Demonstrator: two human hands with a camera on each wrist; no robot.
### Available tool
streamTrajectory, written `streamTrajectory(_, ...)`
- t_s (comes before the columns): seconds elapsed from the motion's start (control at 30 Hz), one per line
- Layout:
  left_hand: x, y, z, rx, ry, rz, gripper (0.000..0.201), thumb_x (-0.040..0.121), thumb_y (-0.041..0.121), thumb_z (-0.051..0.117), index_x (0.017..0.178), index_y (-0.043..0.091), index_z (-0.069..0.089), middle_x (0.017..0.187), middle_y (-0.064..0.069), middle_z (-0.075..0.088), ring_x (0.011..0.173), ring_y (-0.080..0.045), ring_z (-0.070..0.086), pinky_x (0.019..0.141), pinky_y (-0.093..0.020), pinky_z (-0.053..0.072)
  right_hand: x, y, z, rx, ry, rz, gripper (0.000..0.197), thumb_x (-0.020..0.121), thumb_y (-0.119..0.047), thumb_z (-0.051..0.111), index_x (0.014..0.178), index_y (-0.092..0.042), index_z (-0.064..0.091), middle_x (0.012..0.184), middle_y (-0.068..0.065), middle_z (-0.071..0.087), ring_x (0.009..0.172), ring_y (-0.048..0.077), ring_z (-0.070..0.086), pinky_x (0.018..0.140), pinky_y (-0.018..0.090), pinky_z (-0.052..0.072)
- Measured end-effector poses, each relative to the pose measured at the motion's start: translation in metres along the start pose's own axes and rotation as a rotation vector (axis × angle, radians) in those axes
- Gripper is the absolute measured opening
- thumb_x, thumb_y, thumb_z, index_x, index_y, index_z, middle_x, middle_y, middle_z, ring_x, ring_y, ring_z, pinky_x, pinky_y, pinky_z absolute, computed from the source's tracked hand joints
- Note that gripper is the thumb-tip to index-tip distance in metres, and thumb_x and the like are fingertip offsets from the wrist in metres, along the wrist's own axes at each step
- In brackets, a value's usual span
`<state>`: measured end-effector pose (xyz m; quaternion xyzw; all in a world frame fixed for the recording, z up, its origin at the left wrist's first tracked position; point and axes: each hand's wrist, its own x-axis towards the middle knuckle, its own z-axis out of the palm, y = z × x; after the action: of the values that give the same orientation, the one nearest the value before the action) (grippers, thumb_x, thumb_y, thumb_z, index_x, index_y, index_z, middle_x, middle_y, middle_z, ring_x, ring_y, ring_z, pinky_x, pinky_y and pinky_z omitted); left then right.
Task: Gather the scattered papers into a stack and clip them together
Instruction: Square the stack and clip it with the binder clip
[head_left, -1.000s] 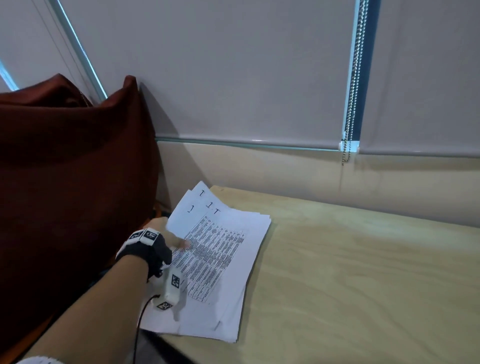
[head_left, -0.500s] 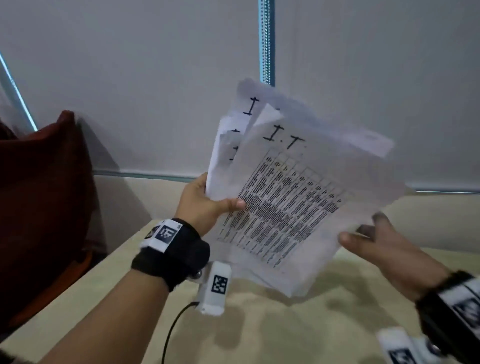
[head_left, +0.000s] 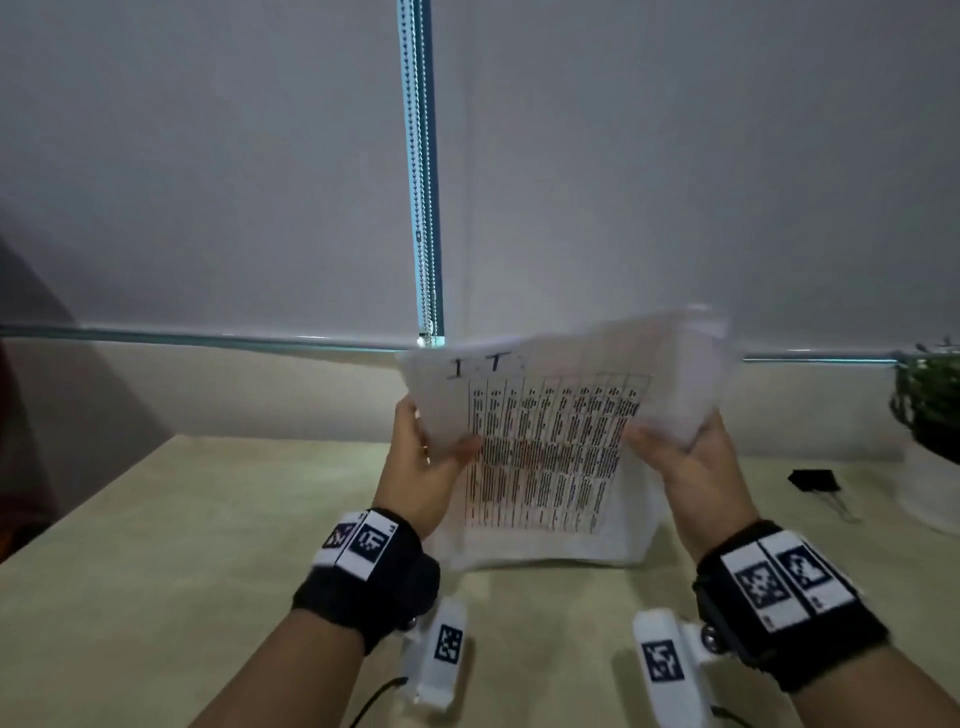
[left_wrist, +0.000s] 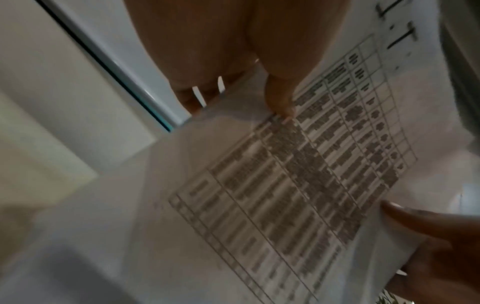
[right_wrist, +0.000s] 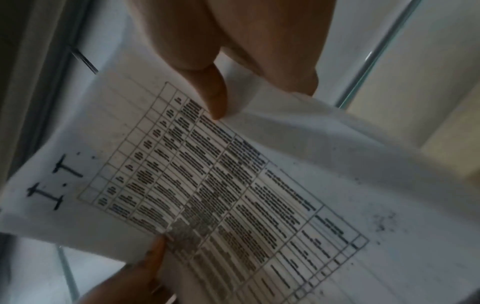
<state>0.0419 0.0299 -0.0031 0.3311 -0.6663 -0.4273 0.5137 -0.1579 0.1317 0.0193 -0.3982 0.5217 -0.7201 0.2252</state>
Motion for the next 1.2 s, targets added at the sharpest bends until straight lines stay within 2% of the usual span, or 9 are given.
streamTrajectory(0.1,0.006,0.000,0.002,0.002,0.075,-0.017,0.037,0.089,-0.001,0.055,0.100,0.034,0.062,0.109,-0.002,0.063,0.093,-0.006,0.061,0.086,-0.030,0.048,0.000,-0.003,0.010,-0.061,-0.008,0.011,0.044,0.080,-0.002,0.064,0.120,-0.014,0.050,0.112,0.009,0.066,0.105,0.027,0.062,0.097,0.054,0.046)
streamTrajectory(0.17,0.010,0.005,0.001,0.017,0.102,0.004,0.028,0.089,0.007,0.059,0.108,0.027,0.055,0.110,-0.003,0.064,0.101,-0.017,0.061,0.093,-0.039,0.049,0.004,-0.013,0.015,-0.074,-0.021,-0.008,0.040,0.082,-0.005,0.062,0.118,-0.018,0.050,0.113,0.005,0.066,0.104,0.024,0.063,0.096,0.051,0.048)
streamTrajectory(0.3,0.005,0.011,-0.001,-0.049,0.069,0.021,0.039,0.087,0.012,0.062,0.116,0.025,0.038,0.105,0.010,0.060,0.096,-0.004,0.059,0.083,-0.026,0.052,0.002,-0.011,0.015,-0.063,-0.017,0.035,0.040,0.083,0.005,0.057,0.115,-0.017,0.048,0.111,0.005,0.065,0.103,0.025,0.062,0.097,0.051,0.047)
streamTrajectory(0.47,0.012,0.012,0.009,-0.095,0.131,0.047,0.025,0.093,0.008,0.053,0.099,0.032,0.048,0.096,0.008,0.064,0.088,-0.005,0.062,0.065,-0.015,0.051,-0.003,-0.003,0.023,-0.091,0.056,0.004,0.040,0.084,0.008,0.051,0.115,-0.018,0.051,0.108,0.003,0.066,0.102,0.022,0.063,0.096,0.047,0.048)
streamTrajectory(0.67,0.012,0.002,0.007,-0.131,0.118,-0.049,0.032,0.091,0.017,0.057,0.119,0.019,0.041,0.102,0.008,0.059,0.095,-0.009,0.058,0.072,-0.023,0.044,0.002,0.008,0.013,-0.092,-0.008,0.159,0.045,0.082,0.012,0.045,0.115,-0.019,0.048,0.108,0.000,0.065,0.106,0.024,0.061,0.092,0.039,0.047)
streamTrajectory(0.8,0.015,-0.004,0.008,-0.094,0.078,-0.071,0.023,0.092,0.015,0.055,0.109,0.031,0.054,0.099,0.013,0.064,0.095,-0.006,0.060,0.072,-0.021,0.043,0.007,0.008,0.015,-0.124,0.025,0.189,0.041,0.081,0.011,0.043,0.111,-0.017,0.050,0.105,0.005,0.065,0.101,0.026,0.061,0.089,0.040,0.049)
streamTrajectory(0.93,0.015,-0.002,0.001,-0.119,0.058,-0.099,0.027,0.089,0.014,0.060,0.112,0.015,0.048,0.100,0.005,0.063,0.091,-0.012,0.061,0.071,-0.022,0.046,0.004,0.009,0.008,-0.107,0.038,0.207,0.043,0.081,0.012,0.045,0.115,-0.014,0.050,0.107,0.009,0.065,0.100,0.027,0.061,0.093,0.043,0.048)
streamTrajectory(1.1,0.006,-0.011,0.005,-0.129,0.115,-0.162,0.016,0.092,0.009,0.055,0.102,0.020,0.052,0.096,0.001,0.066,0.089,-0.018,0.064,0.066,-0.022,0.047,-0.014,0.023,0.011,-0.109,-0.028,0.243,0.045,0.082,0.012,0.045,0.107,-0.025,0.052,0.106,0.005,0.067,0.098,0.023,0.063,0.083,0.037,0.050)
streamTrajectory(1.2,0.010,-0.003,0.000,-0.163,0.164,-0.103,0.020,0.091,0.005,0.056,0.095,0.025,0.056,0.097,-0.004,0.069,0.090,-0.024,0.066,0.075,-0.036,0.054,-0.017,0.017,0.000,-0.033,0.019,0.195,0.050,0.083,0.009,0.053,0.114,-0.028,0.045,0.119,0.003,0.058,0.113,0.022,0.055,0.097,0.042,0.045)
